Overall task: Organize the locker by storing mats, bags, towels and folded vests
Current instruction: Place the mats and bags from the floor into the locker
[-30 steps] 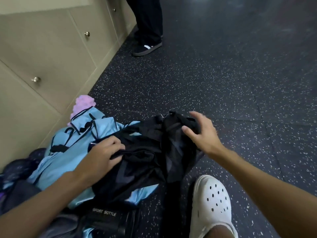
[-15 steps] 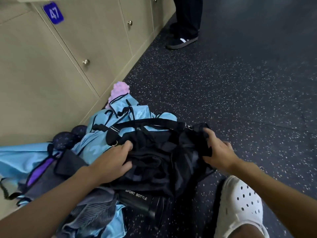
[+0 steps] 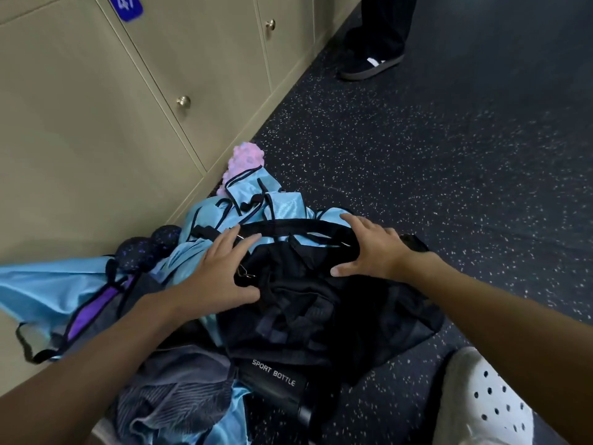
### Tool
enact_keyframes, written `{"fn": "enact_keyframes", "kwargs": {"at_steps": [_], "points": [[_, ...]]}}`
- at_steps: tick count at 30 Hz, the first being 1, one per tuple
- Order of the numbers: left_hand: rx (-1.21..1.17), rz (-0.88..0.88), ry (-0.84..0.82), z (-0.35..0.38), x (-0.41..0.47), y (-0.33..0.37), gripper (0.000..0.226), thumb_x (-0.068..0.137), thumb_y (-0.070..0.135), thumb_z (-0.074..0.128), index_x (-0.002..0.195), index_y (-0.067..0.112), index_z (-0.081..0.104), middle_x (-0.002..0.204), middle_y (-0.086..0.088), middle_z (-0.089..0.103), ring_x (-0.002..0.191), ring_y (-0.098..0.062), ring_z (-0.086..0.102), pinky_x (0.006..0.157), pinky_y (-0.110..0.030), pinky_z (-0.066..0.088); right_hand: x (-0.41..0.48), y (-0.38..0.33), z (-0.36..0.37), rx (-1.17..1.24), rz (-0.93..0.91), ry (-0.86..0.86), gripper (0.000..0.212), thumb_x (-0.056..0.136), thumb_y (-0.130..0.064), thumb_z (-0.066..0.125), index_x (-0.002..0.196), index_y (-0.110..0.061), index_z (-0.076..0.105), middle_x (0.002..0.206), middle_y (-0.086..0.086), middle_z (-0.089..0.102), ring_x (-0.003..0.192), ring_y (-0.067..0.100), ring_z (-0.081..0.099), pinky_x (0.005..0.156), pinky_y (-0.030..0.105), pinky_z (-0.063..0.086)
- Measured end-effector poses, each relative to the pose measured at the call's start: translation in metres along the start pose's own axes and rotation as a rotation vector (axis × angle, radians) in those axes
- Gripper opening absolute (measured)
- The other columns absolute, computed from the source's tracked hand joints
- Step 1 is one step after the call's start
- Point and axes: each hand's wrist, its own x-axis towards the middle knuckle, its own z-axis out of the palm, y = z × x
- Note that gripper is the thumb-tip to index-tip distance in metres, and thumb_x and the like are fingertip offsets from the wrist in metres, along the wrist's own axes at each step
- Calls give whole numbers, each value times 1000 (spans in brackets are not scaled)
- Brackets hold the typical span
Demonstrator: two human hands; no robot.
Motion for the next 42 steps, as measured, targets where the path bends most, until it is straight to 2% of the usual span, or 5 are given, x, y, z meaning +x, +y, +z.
{"fn": "enact_keyframes", "kwargs": {"at_steps": [6,26,31,37,42], "points": [[-510,-331,399,3,21,7,48,92,39,66,128,19,41,105,5,58,97,-16,61,82,-32,50,15,-2,8,3,128,-128,116,77,-71,63,155,-27,-10,151,8,42,139,33,33,117,49,18],[-217,154,-1,-9,21,29,56,84,-11,44,102,34,72,97,14,64,92,7,58,87,-14,45,19,-52,0,49,-386,25,64,80,-60,67,137,-41,48,159,-12,26,150,11,-1,119,48,0],[-86,124,-66,-4,18,24,13,80,63,51,92,70,55,102,20,63,104,1,56,105,-36,35,19,-52,17,-16,-391,-125,27,98,-45,50,81,-24,53,99,-8,63,133,8,40,118,43,9],[470,84,26,-7,21,11,20,102,35,49,91,29,64,81,7,66,78,-14,59,99,-42,29,9,-18,27,69,-287,-109,14,101,-29,48,89,-23,53,94,1,59,91,24,57,83,39,46],[279,79,-73,-1,18,21,45,101,53,40,135,31,59,155,-6,28,146,-25,23,116,-42,21,-2,2,35,86,-227,-100,38,104,-33,39,139,-19,43,127,4,49,117,25,53,100,37,41]]}}
